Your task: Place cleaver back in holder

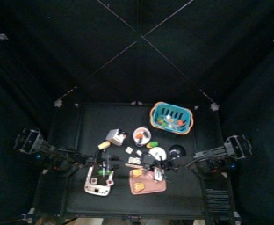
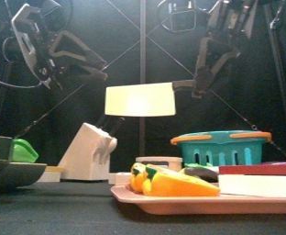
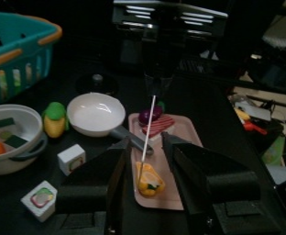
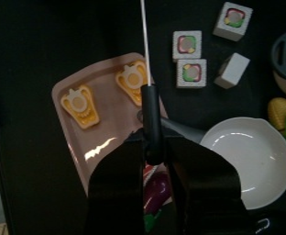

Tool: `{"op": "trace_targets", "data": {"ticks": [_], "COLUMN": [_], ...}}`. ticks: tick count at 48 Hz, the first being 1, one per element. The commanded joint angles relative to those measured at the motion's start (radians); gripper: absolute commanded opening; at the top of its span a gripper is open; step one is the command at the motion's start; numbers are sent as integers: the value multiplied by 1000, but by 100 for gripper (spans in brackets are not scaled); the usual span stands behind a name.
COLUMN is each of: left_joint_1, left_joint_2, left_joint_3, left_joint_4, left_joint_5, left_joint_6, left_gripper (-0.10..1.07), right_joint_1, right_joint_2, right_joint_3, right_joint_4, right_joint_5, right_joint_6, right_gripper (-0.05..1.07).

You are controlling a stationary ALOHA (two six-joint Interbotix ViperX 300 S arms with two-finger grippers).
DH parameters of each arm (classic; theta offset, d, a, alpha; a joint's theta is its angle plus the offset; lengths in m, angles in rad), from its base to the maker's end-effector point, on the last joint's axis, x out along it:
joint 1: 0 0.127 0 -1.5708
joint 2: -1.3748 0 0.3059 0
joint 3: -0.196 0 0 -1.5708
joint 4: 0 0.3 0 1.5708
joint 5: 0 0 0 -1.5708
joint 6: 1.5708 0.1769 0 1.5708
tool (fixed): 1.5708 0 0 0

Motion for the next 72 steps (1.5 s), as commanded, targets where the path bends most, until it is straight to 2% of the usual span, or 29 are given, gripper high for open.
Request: {"op": "trace_targets", "data": {"ticks": [1, 12, 18, 28, 39, 52, 64, 72], "left_joint_1": [43, 189, 270, 383, 417, 454, 460, 469], "left_joint_2": [-81, -239, -295, -314, -310, -311, -321, -322], "left_joint_3": [23, 117, 155, 173, 193, 235, 265, 278], "left_joint_4": [9, 9, 9, 9, 8, 8, 6, 0], "left_joint_5": [-9, -8, 2, 41, 81, 81, 81, 81], "left_joint_6": [23, 103, 140, 181, 198, 196, 196, 195], "left_gripper": [74, 74, 74, 74, 74, 74, 74, 74], "right_joint_1": [-38, -120, -161, -195, -221, -258, -314, -341], "right_joint_2": [-29, -14, 6, 49, 147, 265, 334, 362], "right_joint_3": [-81, -184, -236, -350, -535, -699, -775, -798], "right_joint_4": [23, 64, 86, 86, 55, 84, 115, 187], "right_joint_5": [61, 164, 221, 339, 528, 652, 698, 703], "right_joint_6": [0, 2, 0, -3, -35, -169, -224, -291], "right_gripper": [37, 37, 37, 37, 37, 37, 37, 37]}}
